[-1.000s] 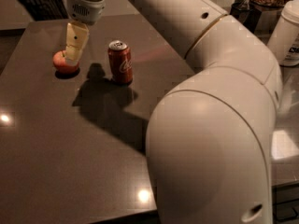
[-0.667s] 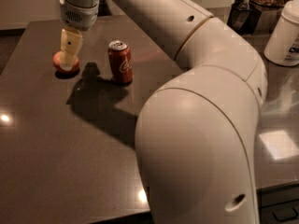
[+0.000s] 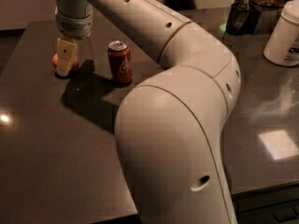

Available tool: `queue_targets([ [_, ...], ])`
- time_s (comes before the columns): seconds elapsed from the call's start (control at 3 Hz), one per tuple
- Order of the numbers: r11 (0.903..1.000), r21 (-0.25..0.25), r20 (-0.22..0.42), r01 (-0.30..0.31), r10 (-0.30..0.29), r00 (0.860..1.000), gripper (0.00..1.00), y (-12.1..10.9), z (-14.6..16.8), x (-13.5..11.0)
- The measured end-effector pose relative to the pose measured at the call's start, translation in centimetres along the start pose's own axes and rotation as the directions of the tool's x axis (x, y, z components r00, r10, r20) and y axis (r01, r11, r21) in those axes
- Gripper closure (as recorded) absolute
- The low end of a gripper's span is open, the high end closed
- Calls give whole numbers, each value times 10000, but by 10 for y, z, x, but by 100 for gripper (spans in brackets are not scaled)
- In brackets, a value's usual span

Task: Pick apple

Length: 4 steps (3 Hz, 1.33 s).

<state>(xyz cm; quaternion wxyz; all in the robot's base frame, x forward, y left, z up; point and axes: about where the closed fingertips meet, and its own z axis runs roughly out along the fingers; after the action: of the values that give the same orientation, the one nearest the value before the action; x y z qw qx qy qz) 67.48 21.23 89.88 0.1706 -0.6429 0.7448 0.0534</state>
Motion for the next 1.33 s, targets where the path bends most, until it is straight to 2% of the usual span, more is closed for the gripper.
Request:
queue_targets([
  [0.33, 9998, -163, -128, -149, 147, 9998, 0, -3, 22, -13],
  [1.0, 9991, -392, -229, -159, 150, 9996, 0, 0, 44, -30],
  [1.33, 9983, -565, -259, -123, 108, 9996, 23, 4, 50, -38],
])
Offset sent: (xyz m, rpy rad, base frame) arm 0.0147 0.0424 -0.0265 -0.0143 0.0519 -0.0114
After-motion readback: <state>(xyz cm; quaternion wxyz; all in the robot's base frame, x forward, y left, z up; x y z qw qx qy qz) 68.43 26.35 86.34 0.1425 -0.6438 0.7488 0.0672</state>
